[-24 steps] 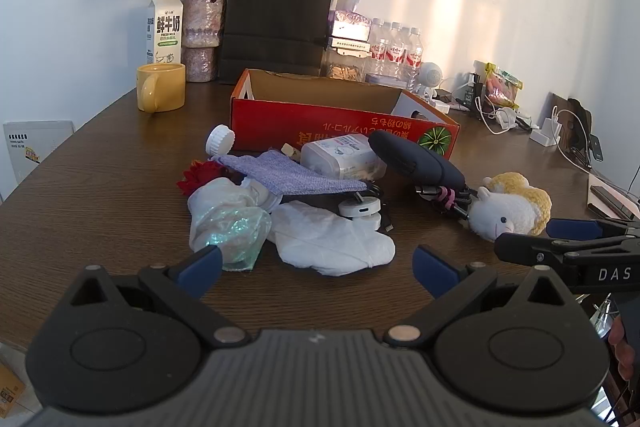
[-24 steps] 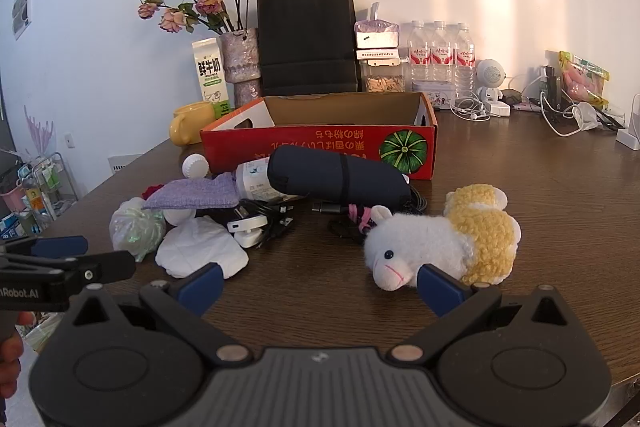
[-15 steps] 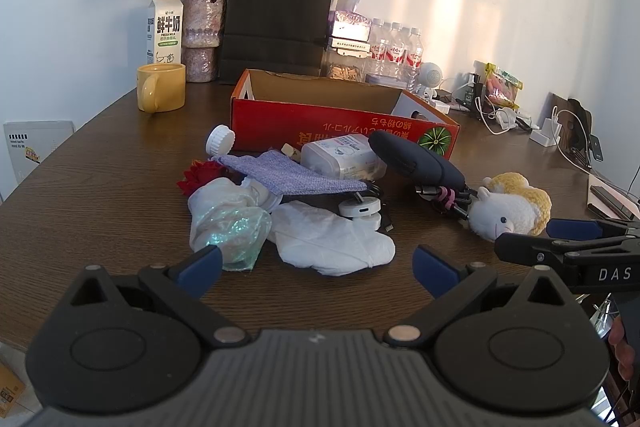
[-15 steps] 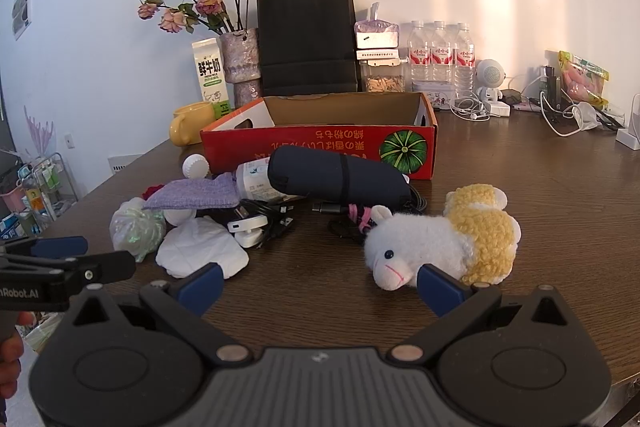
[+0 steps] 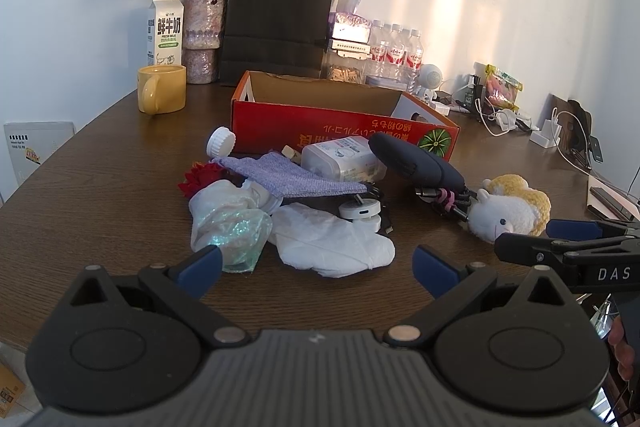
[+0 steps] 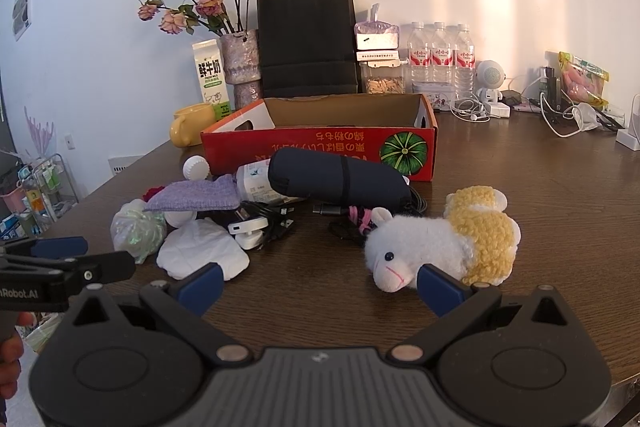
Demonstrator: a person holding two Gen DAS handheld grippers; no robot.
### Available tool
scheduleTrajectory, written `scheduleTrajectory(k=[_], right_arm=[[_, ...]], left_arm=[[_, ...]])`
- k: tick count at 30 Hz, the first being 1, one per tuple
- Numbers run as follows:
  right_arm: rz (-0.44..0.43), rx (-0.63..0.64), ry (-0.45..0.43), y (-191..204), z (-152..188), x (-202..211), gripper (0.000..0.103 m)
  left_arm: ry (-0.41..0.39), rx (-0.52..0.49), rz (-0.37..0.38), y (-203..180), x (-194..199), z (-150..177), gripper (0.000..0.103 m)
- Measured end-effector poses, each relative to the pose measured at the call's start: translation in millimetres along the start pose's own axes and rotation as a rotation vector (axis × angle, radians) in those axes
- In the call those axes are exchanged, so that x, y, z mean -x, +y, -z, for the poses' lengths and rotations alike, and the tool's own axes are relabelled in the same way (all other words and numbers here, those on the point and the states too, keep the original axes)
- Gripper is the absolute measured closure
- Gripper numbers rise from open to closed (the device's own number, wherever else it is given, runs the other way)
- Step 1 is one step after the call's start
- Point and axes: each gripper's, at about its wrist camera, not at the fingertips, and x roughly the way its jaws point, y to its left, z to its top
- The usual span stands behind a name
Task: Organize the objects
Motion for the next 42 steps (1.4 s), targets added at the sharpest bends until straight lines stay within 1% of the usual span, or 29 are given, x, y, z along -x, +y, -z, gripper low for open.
scheduleTrajectory(k=[42], right_arm=[[0.005,0.000,-0.001,-0.4,-0.8,0.2,0.000]], left_arm=[[0.004,0.014,0.001,4.2,2.1,-0.5,0.000]])
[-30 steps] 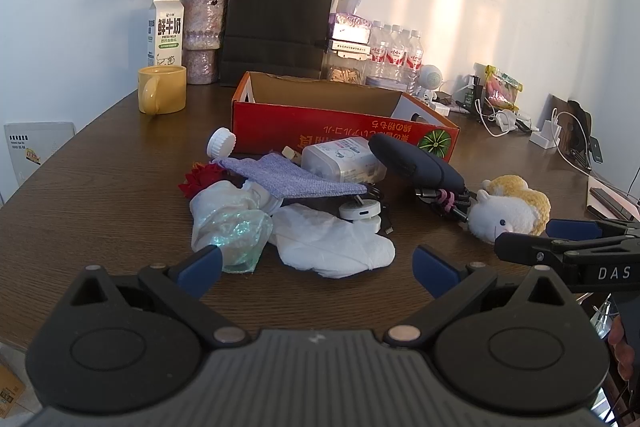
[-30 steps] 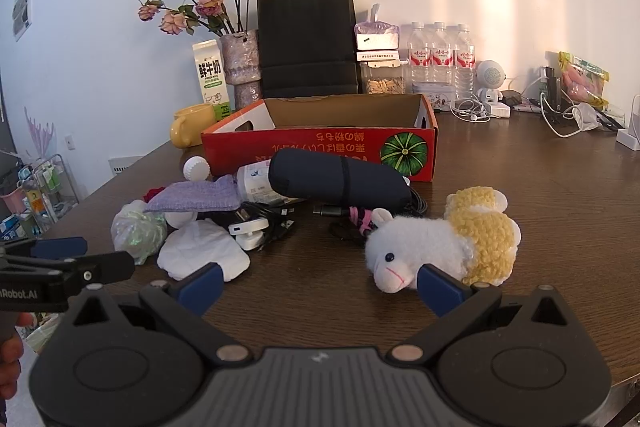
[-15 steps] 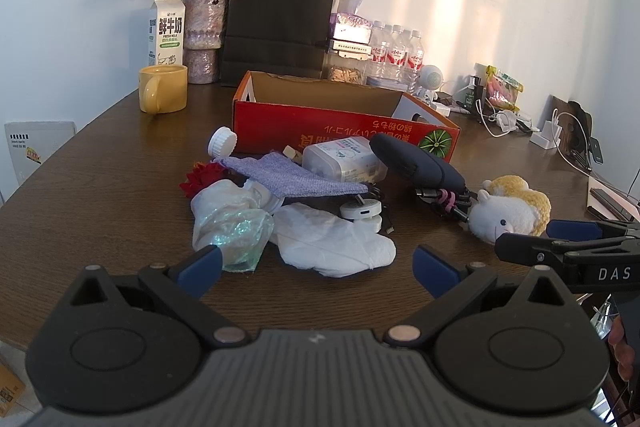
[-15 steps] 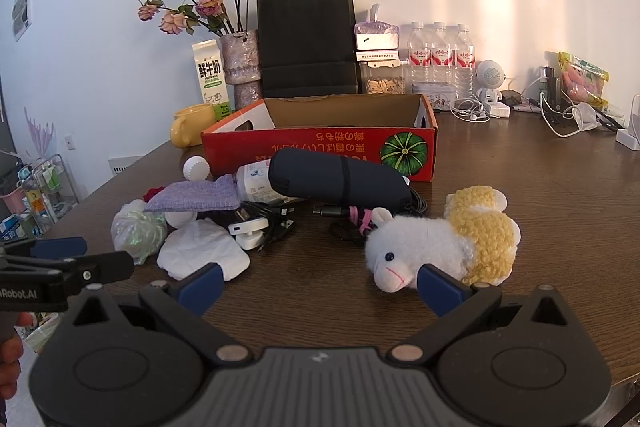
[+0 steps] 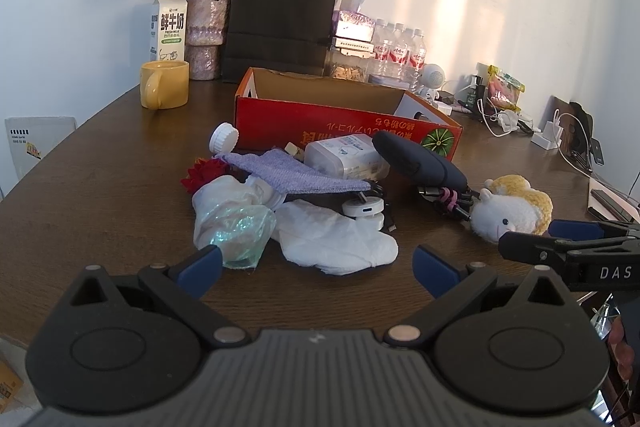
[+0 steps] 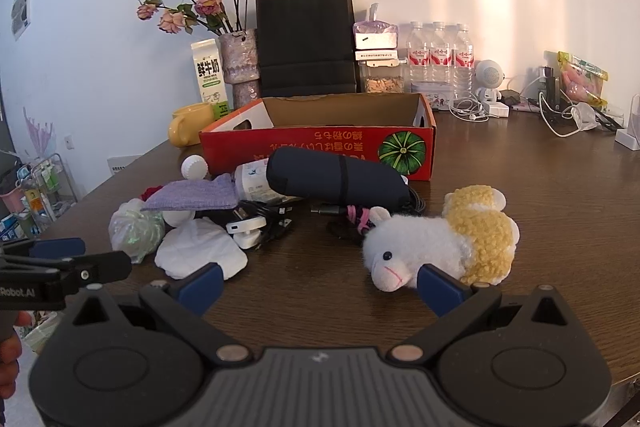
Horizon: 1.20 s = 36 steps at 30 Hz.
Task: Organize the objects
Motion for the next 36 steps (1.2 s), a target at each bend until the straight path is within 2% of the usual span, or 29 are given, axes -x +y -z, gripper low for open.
scheduleTrajectory(k=[7,16,26,34,36], right_arm=[[0.032,0.006,-0.021,-7.5,-3.5,-0.6,0.000],[0.101,0.012,-0.055,-28.6,-11.8,-8.7,0.000],[0.166,-0.041,-0.076,-73.3,-21.5,-30.7,0.000],[0.139,-0.105,0.015,-114.5,-34.7,-68.9,0.000],[0.125,-0.118,0.038,-120.0,-36.1,-76.9,0.002]], left_arm=[[-0.010,0.003,-0.026,4.0,-4.6,-1.0,0.000],[-0.031,0.011,-0.123,24.4,-19.9,-12.0,0.000],[-0.016,0.053,-0.236,53.0,-55.4,-19.6,0.000],[-0.004,0.063,-0.264,60.3,-74.6,-24.3,0.000],[0.004,0.070,-0.257,61.3,-76.9,-24.3,0.005]])
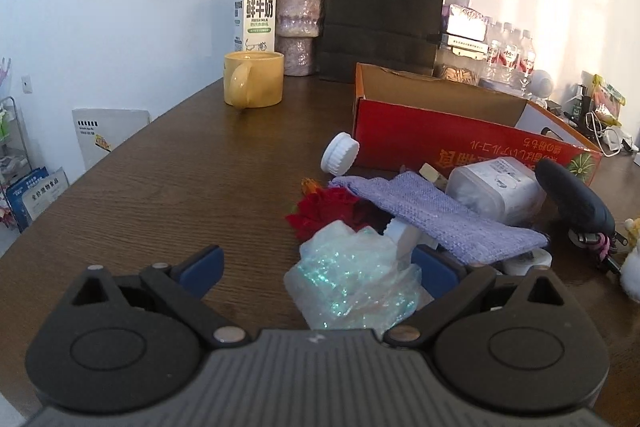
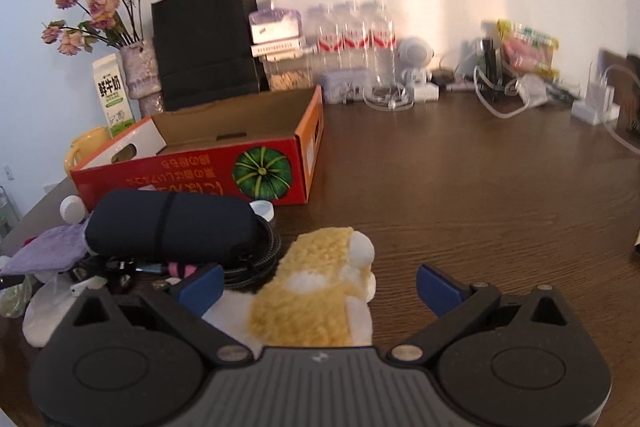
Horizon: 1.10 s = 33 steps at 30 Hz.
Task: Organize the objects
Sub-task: 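Grasp the sparkly plastic bag with the left gripper while the right grasps the plush sheep, then carry the bag and sheep over the cardboard box with both grippers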
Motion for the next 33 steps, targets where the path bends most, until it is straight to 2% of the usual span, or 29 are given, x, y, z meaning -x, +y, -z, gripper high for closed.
scheduleTrajectory(k=[2,4,6,7,8,12,15,16,17,18,27,33], right_arm=[[-0.009,-0.008,0.020,-2.5,-1.0,-7.0,0.006],[-0.022,-0.015,0.034,-3.7,-0.6,-11.7,0.010],[-0.039,-0.021,0.043,-5.4,-0.1,-15.0,0.015],[-0.048,-0.024,0.049,-6.3,0.1,-16.7,0.018],[-0.057,-0.028,0.055,-6.9,0.1,-18.3,0.022],[-0.091,-0.046,0.082,-9.6,-0.2,-24.5,0.028],[-0.116,-0.051,0.096,-11.9,-0.7,-29.0,0.031],[-0.114,-0.044,0.099,-11.2,-1.7,-29.6,0.036],[-0.115,-0.042,0.103,-10.7,-2.7,-30.1,0.047],[-0.119,-0.041,0.105,-10.5,-3.0,-30.4,0.050],[-0.133,-0.027,0.058,-2.7,-11.0,-16.3,0.052],[-0.157,-0.020,-0.006,8.5,-29.7,-1.0,0.052]], left_arm=[[0.016,0.006,0.006,0.7,-3.0,0.4,0.009],[0.031,0.009,0.007,1.4,-4.7,2.1,0.018],[0.049,0.019,0.027,2.9,-7.2,3.7,0.032],[0.046,0.019,0.028,3.2,-7.5,3.9,0.034],[0.041,0.013,0.024,3.0,-6.9,4.0,0.042],[0.041,0.017,0.047,6.0,-6.7,4.0,0.052],[0.038,0.013,0.045,8.5,-6.2,3.1,0.054],[0.038,0.015,0.044,9.3,-6.2,2.0,0.054],[0.036,0.018,0.040,10.5,-5.5,1.7,0.054],[0.034,0.020,0.041,11.6,-4.7,1.0,0.055],[-0.023,0.008,0.077,16.5,10.2,-11.0,0.058],[-0.095,-0.005,0.122,13.5,20.7,-34.3,0.058]])
